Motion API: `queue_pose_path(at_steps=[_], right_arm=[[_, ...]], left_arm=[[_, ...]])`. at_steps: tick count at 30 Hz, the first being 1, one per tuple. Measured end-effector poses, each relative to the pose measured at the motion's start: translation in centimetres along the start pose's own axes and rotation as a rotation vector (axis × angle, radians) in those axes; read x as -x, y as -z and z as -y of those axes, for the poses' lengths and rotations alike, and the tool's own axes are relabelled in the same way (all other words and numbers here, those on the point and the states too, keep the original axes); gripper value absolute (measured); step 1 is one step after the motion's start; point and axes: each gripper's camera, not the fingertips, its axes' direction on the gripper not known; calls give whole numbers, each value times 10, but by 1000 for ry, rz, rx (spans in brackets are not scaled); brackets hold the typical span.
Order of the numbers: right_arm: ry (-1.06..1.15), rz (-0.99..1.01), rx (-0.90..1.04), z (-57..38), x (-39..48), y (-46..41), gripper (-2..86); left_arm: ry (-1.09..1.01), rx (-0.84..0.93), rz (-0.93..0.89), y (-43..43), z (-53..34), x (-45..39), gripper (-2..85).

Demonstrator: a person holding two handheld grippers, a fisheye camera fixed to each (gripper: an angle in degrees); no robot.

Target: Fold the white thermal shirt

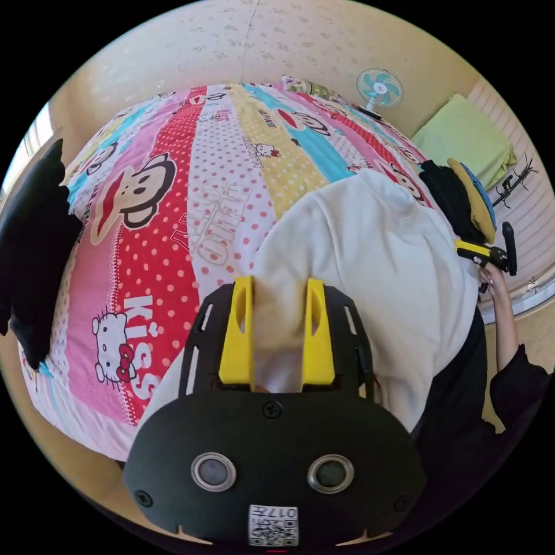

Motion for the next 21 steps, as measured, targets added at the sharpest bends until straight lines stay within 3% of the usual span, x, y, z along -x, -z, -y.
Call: queue_pose_path(at_steps=[4, 7, 11, 15, 19, 21], right_arm=[[-25, -57, -257, 19, 1, 89, 34], [67, -78, -305, 67, 12, 111, 33], [-92, -191, -298, 142, -5, 87, 49], [-216, -136, -139, 161, -30, 48, 105], [-83, -139, -192, 69, -7, 35, 121], [-30, -67, -170, 15, 5, 18, 124]], left_arm=[[166, -270, -41, 94, -25, 6, 35], [163, -489, 184, 170, -10, 5, 32], [200, -561, 176, 183, 46, 23, 39], [221, -366, 180, 119, 85, 49, 85], [192, -519, 198, 116, -12, 34, 108], [168, -502, 158, 110, -63, 21, 111]])
